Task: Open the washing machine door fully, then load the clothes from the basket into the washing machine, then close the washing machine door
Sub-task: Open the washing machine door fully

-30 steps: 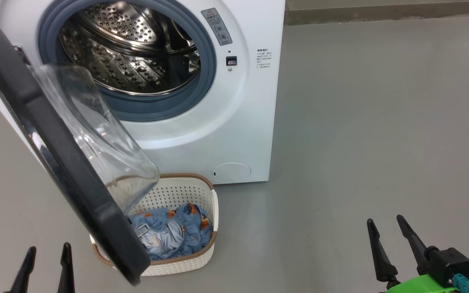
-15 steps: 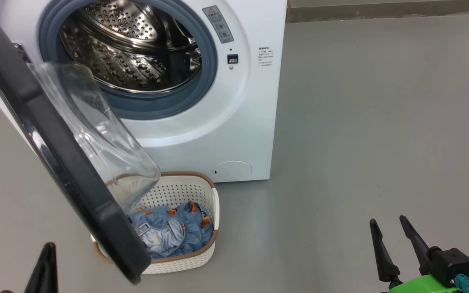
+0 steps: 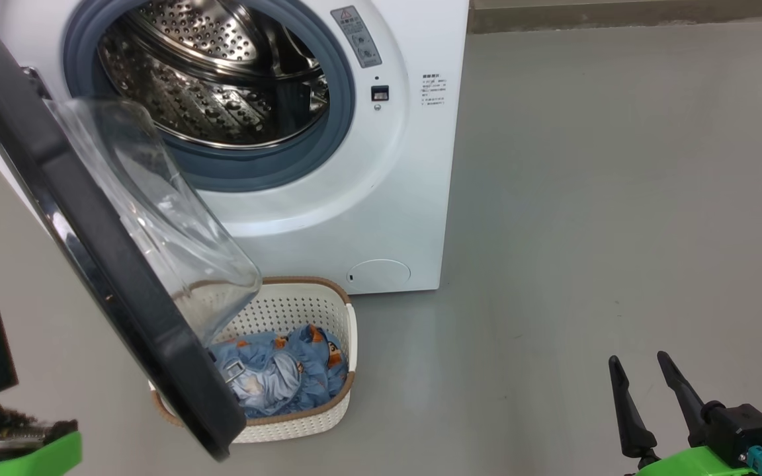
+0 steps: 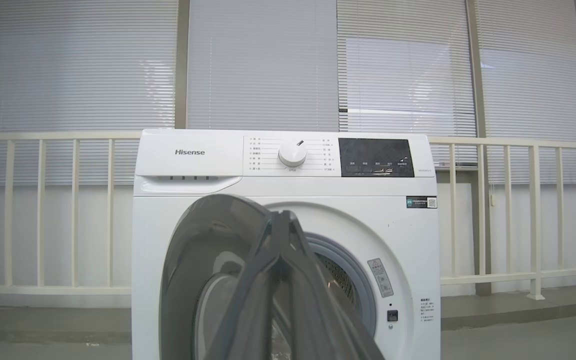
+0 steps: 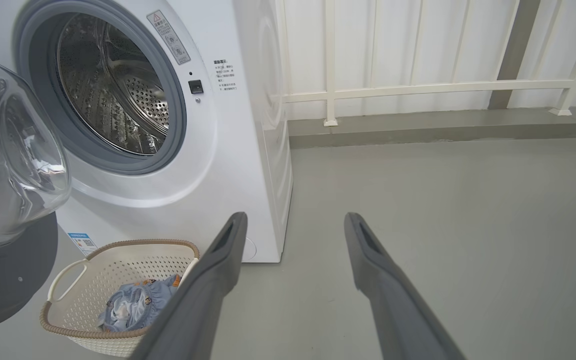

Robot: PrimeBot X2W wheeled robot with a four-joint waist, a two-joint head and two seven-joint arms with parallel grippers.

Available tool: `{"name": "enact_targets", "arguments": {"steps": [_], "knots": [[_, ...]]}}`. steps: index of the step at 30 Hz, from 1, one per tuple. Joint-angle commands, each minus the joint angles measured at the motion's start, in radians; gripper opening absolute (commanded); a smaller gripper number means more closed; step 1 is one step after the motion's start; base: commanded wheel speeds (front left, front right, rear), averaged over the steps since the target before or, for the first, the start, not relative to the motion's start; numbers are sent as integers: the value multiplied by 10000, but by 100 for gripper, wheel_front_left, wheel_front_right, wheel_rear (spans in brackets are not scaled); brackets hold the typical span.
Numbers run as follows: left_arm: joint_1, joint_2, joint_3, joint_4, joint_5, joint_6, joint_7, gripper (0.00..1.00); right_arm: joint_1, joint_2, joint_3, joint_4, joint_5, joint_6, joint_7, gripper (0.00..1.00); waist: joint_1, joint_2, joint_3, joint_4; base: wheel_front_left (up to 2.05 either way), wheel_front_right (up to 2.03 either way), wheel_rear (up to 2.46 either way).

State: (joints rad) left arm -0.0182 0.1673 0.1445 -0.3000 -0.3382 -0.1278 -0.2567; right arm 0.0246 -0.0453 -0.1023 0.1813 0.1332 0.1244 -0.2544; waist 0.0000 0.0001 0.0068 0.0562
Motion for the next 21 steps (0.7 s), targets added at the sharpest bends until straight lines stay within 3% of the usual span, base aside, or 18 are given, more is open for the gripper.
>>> {"name": "enact_targets", "arguments": {"steps": [1,10,18,21], "knots": [[-523,339,153,-828,-34,-29,-51,0,-177,-49,242,-200,53,63,-74,100,0,-1,-13,-12,0,0,0],[-520,890,-2048,-2308,8,-29,-51,0,-138,-49,298,-165,171,63,-74,100,0,-1,-70,-36,0,0,0],[-229,1226,-4435,-1814,190,-29,-51,0,-77,-49,341,-120,178,63,-74,100,0,-1,-89,-66,0,0,0],[-123,1225,-4852,-1554,230,-29,-51,0,-61,-49,338,-132,164,63,-74,100,0,-1,-96,-73,0,0,0]]}}
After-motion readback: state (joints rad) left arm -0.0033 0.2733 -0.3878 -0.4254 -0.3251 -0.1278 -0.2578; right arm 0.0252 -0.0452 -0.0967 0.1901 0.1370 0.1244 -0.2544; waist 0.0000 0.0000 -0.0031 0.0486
